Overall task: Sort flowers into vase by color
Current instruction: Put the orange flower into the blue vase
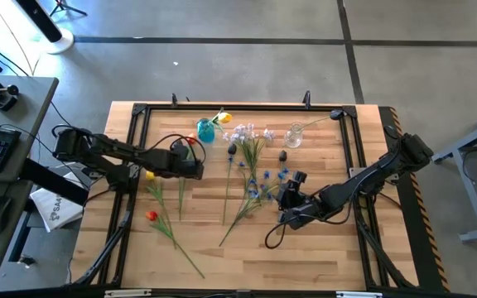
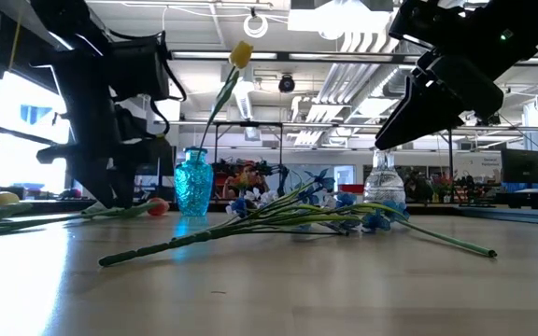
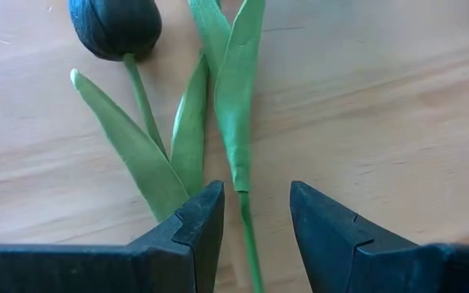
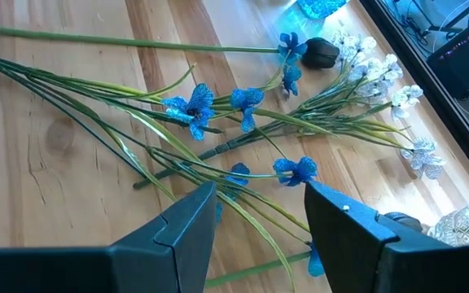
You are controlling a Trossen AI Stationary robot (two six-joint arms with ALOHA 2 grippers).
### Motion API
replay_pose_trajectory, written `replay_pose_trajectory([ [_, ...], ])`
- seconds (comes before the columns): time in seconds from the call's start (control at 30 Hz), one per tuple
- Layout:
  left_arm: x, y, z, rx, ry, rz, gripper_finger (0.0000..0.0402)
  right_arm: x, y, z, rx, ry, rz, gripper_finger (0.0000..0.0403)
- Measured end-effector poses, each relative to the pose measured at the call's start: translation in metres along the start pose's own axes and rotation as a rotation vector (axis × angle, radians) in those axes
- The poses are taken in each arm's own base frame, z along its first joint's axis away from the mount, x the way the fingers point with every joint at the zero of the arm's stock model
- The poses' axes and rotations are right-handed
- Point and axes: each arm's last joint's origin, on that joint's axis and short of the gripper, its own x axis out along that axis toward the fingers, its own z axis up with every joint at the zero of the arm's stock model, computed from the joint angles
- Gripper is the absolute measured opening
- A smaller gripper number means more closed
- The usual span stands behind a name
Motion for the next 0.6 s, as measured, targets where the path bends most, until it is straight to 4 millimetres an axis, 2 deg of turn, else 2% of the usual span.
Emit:
replay_pose_trajectory([
  [0.23, 0.003, 0.002, 0.004, 0.002, 0.008, 0.011, 0.0129, 0.0, 0.0, 0.0, 0.001, -0.001, 0.001, 0.0186],
  [0.6, 0.02, -0.001, 0.002, 0.025, 0.069, 0.063, 0.0126, 0.0, 0.0, 0.0, 0.0, 0.0, 0.0, 0.0186],
])
